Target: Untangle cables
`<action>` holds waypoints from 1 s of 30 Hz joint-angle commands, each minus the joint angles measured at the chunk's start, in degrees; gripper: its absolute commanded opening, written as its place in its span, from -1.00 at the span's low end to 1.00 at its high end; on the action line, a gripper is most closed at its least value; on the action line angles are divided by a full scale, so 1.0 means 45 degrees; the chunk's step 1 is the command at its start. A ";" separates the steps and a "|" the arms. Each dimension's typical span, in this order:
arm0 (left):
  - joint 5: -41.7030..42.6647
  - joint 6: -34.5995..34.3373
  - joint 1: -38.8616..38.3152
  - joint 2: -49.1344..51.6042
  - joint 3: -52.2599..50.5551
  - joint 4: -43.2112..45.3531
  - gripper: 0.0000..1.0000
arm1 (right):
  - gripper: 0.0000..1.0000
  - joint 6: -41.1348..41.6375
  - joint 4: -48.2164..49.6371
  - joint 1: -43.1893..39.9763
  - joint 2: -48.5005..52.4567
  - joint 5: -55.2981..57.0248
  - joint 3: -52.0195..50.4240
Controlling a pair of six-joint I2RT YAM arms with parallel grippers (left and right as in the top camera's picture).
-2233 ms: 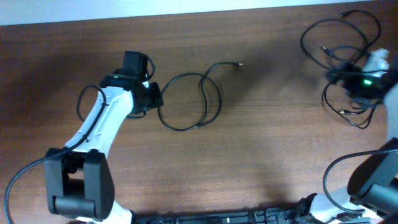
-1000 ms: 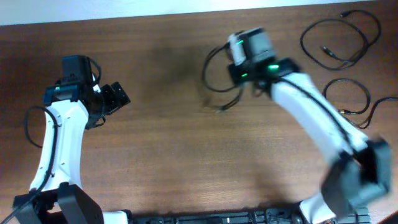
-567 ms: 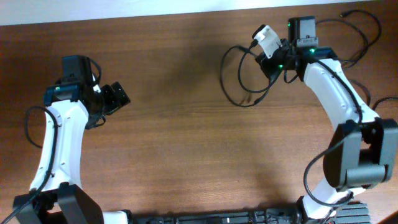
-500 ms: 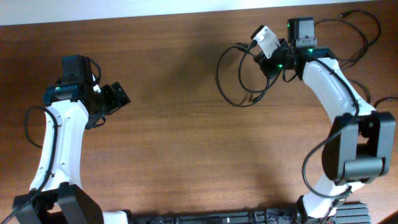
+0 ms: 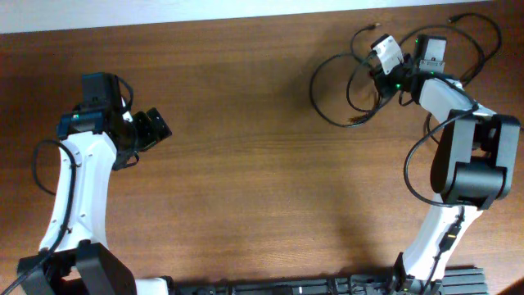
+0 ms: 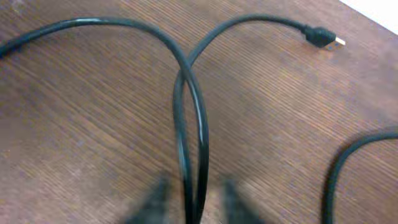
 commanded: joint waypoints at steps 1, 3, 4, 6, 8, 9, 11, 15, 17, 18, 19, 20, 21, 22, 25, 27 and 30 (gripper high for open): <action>0.0092 0.0112 0.0010 -0.0243 0.0194 0.0015 0.98 | 0.54 0.1613 0.0034 -0.0015 -0.0024 -0.0204 0.0287; 0.0087 0.0112 0.0015 -0.0243 0.0194 0.0015 0.98 | 0.97 0.2322 -0.0199 -0.0010 -0.0559 -0.1248 0.0554; 0.0092 0.0112 0.0015 -0.0243 0.0194 0.0015 0.98 | 0.97 0.2608 -0.0500 -0.0010 -0.1161 -0.1515 0.0704; 0.0092 0.0112 0.0015 -0.0243 0.0194 0.0015 0.98 | 0.97 0.2730 -0.1355 -0.0015 -0.2895 -0.1491 0.0821; 0.0087 0.0112 0.0015 -0.0243 0.0194 0.0015 0.98 | 0.97 0.2725 -0.2953 -0.0024 -0.4707 -0.1472 0.0816; 0.0087 0.0112 0.0015 -0.0243 0.0194 0.0015 0.98 | 0.97 0.2725 -0.3963 -0.0024 -0.5532 -0.1486 0.0816; 0.0087 0.0112 0.0015 -0.0243 0.0194 0.0015 0.98 | 0.97 0.2739 -0.6577 0.0000 -0.7155 -0.1496 0.0816; 0.0092 0.0112 0.0015 -0.0243 0.0194 0.0015 0.97 | 0.97 0.2735 -1.0817 -0.0005 -0.9772 -0.1501 0.0816; 0.0092 0.0112 0.0015 -0.0243 0.0194 0.0015 0.98 | 0.97 0.2832 -1.1948 0.0000 -1.1244 -0.1880 0.0816; 0.0092 0.0112 0.0015 -0.0243 0.0194 0.0015 0.97 | 0.97 0.3075 -1.2220 -0.0005 -1.1851 -0.1875 0.0816; 0.0092 0.0112 0.0015 -0.0243 0.0194 0.0015 0.98 | 0.97 0.3070 -1.2604 -0.0005 -1.2628 -0.1870 0.0816; 0.0087 0.0112 0.0010 -0.0243 0.0194 0.0015 0.98 | 0.97 0.3274 -1.2973 -0.0005 -1.3527 -0.1865 0.0816; 0.0087 0.0112 0.0015 -0.0243 0.0194 0.0015 0.98 | 0.97 0.3667 -1.3284 -0.0005 -1.4265 -0.1860 0.0816; 0.0087 0.0112 0.0015 -0.0243 0.0194 0.0015 0.98 | 0.97 0.3740 -1.3712 0.0000 -1.5125 -0.1870 0.0816; 0.0092 0.0112 0.0015 -0.0243 0.0194 0.0015 0.98 | 0.97 0.3725 -1.4498 -0.0005 -1.6645 -0.1865 0.0816; 0.0092 0.0112 0.0015 -0.0243 0.0194 0.0015 0.98 | 0.97 0.3725 -1.4712 -0.0005 -1.7622 -0.1773 0.0816; 0.0087 0.0112 0.0010 -0.0243 0.0194 0.0015 0.98 | 0.97 0.3730 -1.4785 -0.0005 -1.8088 -0.1792 0.0816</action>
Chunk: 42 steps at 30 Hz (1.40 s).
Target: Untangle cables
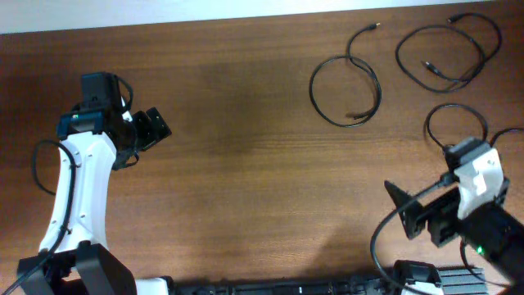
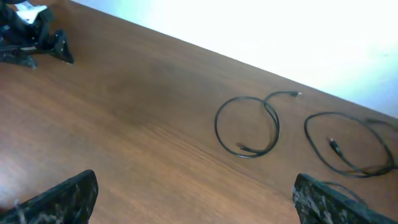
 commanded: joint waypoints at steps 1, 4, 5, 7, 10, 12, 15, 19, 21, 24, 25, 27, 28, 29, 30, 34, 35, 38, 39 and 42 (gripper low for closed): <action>0.0092 0.0112 0.0015 -0.0204 0.0165 0.0015 0.98 | 0.97 0.0170 -0.0238 -0.0005 -0.0165 -0.0136 -0.0034; 0.0092 0.0112 0.0010 -0.0204 0.0165 0.0015 0.98 | 0.97 0.0976 -0.0442 -0.0015 -0.0155 -0.0311 -0.0034; 0.0092 0.0112 0.0015 -0.0204 0.0165 0.0015 0.98 | 0.97 0.2229 -0.0228 -0.0015 -0.0141 0.0049 -0.0039; 0.0092 0.0112 0.0015 -0.0204 0.0165 0.0015 0.98 | 0.97 0.3589 0.0277 -0.0015 -0.0189 0.0986 -0.0461; 0.0087 0.0112 0.0015 -0.0204 0.0165 0.0015 0.97 | 0.97 0.3648 0.2025 0.0005 -0.1209 0.1384 -0.2205; 0.0087 0.0112 0.0015 -0.0204 0.0165 0.0015 0.98 | 0.97 0.3779 0.3876 0.0384 -0.2472 0.1394 -0.4070; 0.0087 0.0112 0.0015 -0.0204 0.0165 0.0015 0.98 | 0.97 0.5421 0.6577 0.1409 -0.4629 0.3463 -0.7504; 0.0087 0.0112 0.0015 -0.0204 0.0165 0.0015 0.98 | 0.97 0.5489 0.8272 0.2395 -0.6523 0.5513 -1.0486; 0.0087 0.0112 0.0015 -0.0204 0.0165 0.0015 0.98 | 0.97 0.5484 0.9156 0.2399 -0.7121 0.5926 -1.1540; 0.0092 0.0112 0.0015 -0.0204 0.0165 0.0015 0.98 | 0.97 0.5435 1.0904 0.2399 -0.8602 0.6008 -1.3794; 0.0092 0.0112 0.0015 -0.0204 0.0165 0.0015 0.98 | 0.97 0.5430 1.1370 0.2399 -0.8976 0.6003 -1.4377; 0.0087 0.0112 0.0015 -0.0204 0.0165 0.0015 0.98 | 0.97 0.5338 1.2157 0.2399 -0.9204 0.6008 -1.5314; 0.0092 0.0112 0.0015 -0.0204 0.0165 0.0015 0.98 | 0.97 0.5217 1.2449 0.2399 -0.9204 0.6003 -1.5596; 0.0087 0.0112 0.0015 -0.0204 0.0165 0.0015 0.98 | 0.97 0.5085 1.2667 0.2399 -0.9204 0.5999 -1.5747; 0.0087 0.0112 0.0015 -0.0204 0.0165 0.0015 0.98 | 0.97 0.4993 1.3221 0.2399 -0.9204 0.6003 -1.6150; 0.0092 0.0112 0.0015 -0.0204 0.0165 0.0015 0.98 | 0.97 0.4906 1.4707 0.2399 -0.9204 0.5994 -1.7694; 0.0087 0.0112 0.0015 -0.0204 0.0165 0.0015 0.98 | 0.97 0.4906 1.4848 0.2399 -0.9204 0.5994 -1.7932; 0.0087 0.0112 0.0015 -0.0204 0.0165 0.0015 0.98 | 0.97 0.4551 1.5178 0.2399 -0.9204 0.5999 -1.8496; 0.0087 0.0112 0.0015 -0.0204 0.0165 0.0015 0.98 | 0.97 0.4420 1.5373 0.2399 -0.9204 0.6003 -1.8593; 0.0092 0.0112 0.0010 -0.0204 0.0165 0.0015 0.98 | 0.97 0.4376 1.5713 0.2390 -0.9204 0.6008 -1.8753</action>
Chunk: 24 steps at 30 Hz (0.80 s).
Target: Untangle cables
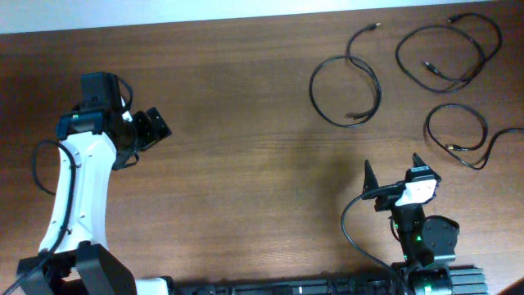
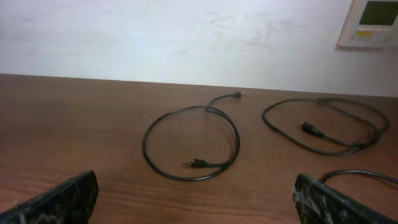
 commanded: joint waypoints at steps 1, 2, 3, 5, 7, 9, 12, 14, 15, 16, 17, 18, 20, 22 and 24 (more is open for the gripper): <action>0.0092 0.0107 0.0010 -0.0194 0.0160 0.0015 0.98 | 0.97 -0.0209 0.0058 0.0044 -0.0136 0.0185 -0.0165; 0.0092 0.0112 0.0015 -0.0194 0.0160 0.0015 0.98 | 0.97 -0.0408 0.0058 0.0044 -0.0136 0.0209 -0.0165; 0.0092 0.0112 0.0015 -0.0194 0.0160 0.0015 0.97 | 0.97 -0.0563 0.0044 0.0044 -0.0136 0.0267 -0.0165; 0.0092 0.0112 0.0015 -0.0194 0.0160 0.0015 0.98 | 0.97 -0.0559 0.0034 0.0044 -0.0136 0.0345 -0.0165; 0.0092 0.0112 0.0015 -0.0194 0.0160 0.0015 0.98 | 0.97 -0.0559 0.0034 0.0044 -0.0136 0.0393 -0.0165; 0.0087 0.0112 0.0015 -0.0194 0.0160 0.0015 0.98 | 0.97 -0.0554 -0.0005 0.0044 -0.0136 0.0641 -0.0165; 0.0092 0.0112 0.0015 -0.0194 0.0160 0.0015 0.98 | 0.97 0.0330 -0.0019 0.0044 -0.0136 0.1059 -0.0165; 0.0087 0.0112 0.0015 -0.0194 0.0160 0.0015 0.98 | 0.97 0.0738 -0.0024 0.0044 -0.0136 0.1287 -0.0165; 0.0092 0.0112 0.0010 -0.0194 0.0160 0.0015 0.98 | 0.97 0.0733 -0.0024 0.0044 -0.0136 0.1287 -0.0165; 0.0087 0.0112 0.0015 -0.0194 0.0160 0.0015 0.98 | 0.97 0.0597 -0.0015 0.0044 -0.0136 0.1277 -0.0165; 0.0087 0.0112 0.0015 -0.0194 0.0160 0.0015 0.98 | 0.97 0.0597 -0.0015 0.0044 -0.0136 0.1205 -0.0165; 0.0092 0.0112 0.0010 -0.0194 0.0160 0.0015 0.98 | 0.97 0.0597 -0.0015 0.0044 -0.0136 0.1205 -0.0165; 0.0087 0.0112 0.0015 -0.0194 0.0160 0.0015 0.98 | 0.97 0.0597 -0.0015 0.0049 -0.0136 0.1205 -0.0165; 0.0087 0.0112 0.0015 -0.0194 0.0160 0.0015 0.97 | 0.97 0.0597 -0.0019 0.0049 -0.0136 0.1205 -0.0165; 0.0092 0.0112 0.0015 -0.0194 0.0160 0.0015 0.98 | 0.97 0.0597 -0.0015 0.0049 -0.0136 0.1205 -0.0165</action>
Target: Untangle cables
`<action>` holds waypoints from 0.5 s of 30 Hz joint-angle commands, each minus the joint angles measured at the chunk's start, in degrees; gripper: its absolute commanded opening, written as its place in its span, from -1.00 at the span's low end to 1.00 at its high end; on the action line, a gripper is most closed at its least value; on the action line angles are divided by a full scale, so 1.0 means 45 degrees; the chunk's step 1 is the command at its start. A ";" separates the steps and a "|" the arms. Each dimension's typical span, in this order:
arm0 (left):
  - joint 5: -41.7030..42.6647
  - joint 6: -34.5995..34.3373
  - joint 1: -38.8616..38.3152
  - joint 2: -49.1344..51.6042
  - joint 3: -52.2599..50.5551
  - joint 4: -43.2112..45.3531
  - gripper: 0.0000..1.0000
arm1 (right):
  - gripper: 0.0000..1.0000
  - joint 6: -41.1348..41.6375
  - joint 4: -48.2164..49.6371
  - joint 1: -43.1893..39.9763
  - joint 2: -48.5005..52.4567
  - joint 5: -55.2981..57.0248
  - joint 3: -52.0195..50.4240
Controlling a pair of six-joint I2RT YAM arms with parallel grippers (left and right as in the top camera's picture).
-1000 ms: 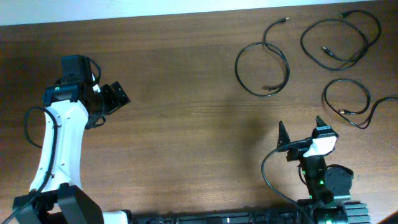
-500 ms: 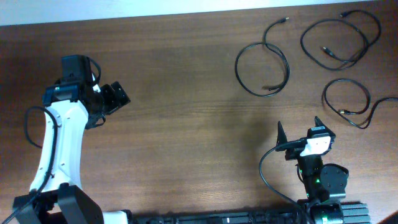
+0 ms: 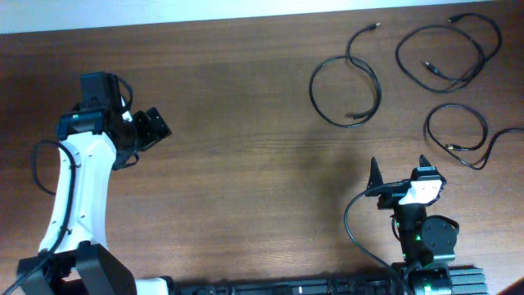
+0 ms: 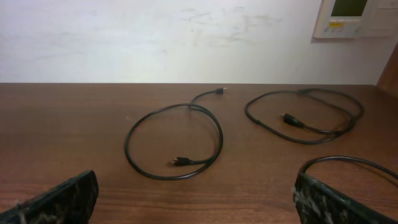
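Three black cables lie apart at the far right of the table. A round loop (image 3: 345, 88) (image 4: 174, 140) is the leftmost. A larger double loop (image 3: 447, 51) (image 4: 306, 116) lies at the far right corner. A third loop (image 3: 457, 131) (image 4: 348, 162) lies nearer. My right gripper (image 3: 399, 166) (image 4: 196, 214) stands at the near edge, facing the cables, open wide with nothing between its fingers (image 4: 59, 199). My left gripper (image 3: 152, 127) hovers at the left, far from the cables; its jaws cannot be made out.
A white wall (image 4: 186, 37) rises behind the table's far edge, with a white panel (image 4: 354, 15) at the upper right. Bare brown wood (image 3: 246, 164) spans the middle between the two arms.
My right gripper has shifted slightly to the right and turned a little, so the cables sit further left in its view. The cables and the left arm have not moved.
First my right gripper was at the far right among bunched cables, with a crossed cable running between its fingers. Then the cables lay as three separate loops and the arm was back at the near right, open. It has since stood folded at the near edge.
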 commanded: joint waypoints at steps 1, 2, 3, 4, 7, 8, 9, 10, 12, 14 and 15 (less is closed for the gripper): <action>0.0087 0.0107 0.0015 -0.0194 0.0160 0.0015 0.97 | 0.97 0.0151 -0.0015 0.0049 -0.0136 0.0155 -0.0117; 0.0092 0.0112 0.0015 -0.0194 0.0160 0.0015 0.98 | 0.97 0.0151 -0.0015 0.0049 -0.0136 0.0155 -0.0117; 0.0087 0.0112 0.0015 -0.0194 0.0160 0.0015 0.98 | 0.97 0.0151 -0.0010 0.0049 -0.0136 0.0155 -0.0117; 0.0087 0.0112 0.0015 -0.0194 0.0160 0.0015 0.98 | 0.97 0.0151 -0.0015 0.0049 -0.0136 0.0155 -0.0117; 0.0971 0.0073 0.0010 -0.0199 0.0160 -0.0418 0.98 | 0.97 0.0151 -0.0010 0.0049 -0.0136 0.0155 -0.0117; 0.1773 0.0505 0.0010 -0.0219 0.0160 -0.0282 0.97 | 0.97 0.0151 -0.0010 0.0049 -0.0136 0.0155 -0.0117; 0.2696 0.1540 -0.0102 -0.0306 0.0160 0.0029 0.97 | 0.97 0.0151 -0.0015 0.0049 -0.0136 0.0155 -0.0117; 0.3215 0.2166 -0.0238 -0.0500 0.0160 0.0238 0.97 | 0.97 0.0151 -0.0015 0.0049 -0.0136 0.0155 -0.0117; 0.3342 0.2803 -0.0821 -0.1734 0.0146 0.0267 0.97 | 0.97 0.0151 -0.0010 0.0049 -0.0136 0.0155 -0.0117; 0.3007 0.2837 -0.1579 -0.3585 0.0044 0.0272 0.97 | 0.97 0.0151 -0.0015 0.0049 -0.0136 0.0155 -0.0117; 0.2803 0.2832 -0.1914 -0.4401 -0.0063 0.0311 0.97 | 0.97 0.0151 -0.0010 0.0049 -0.0136 0.0155 -0.0117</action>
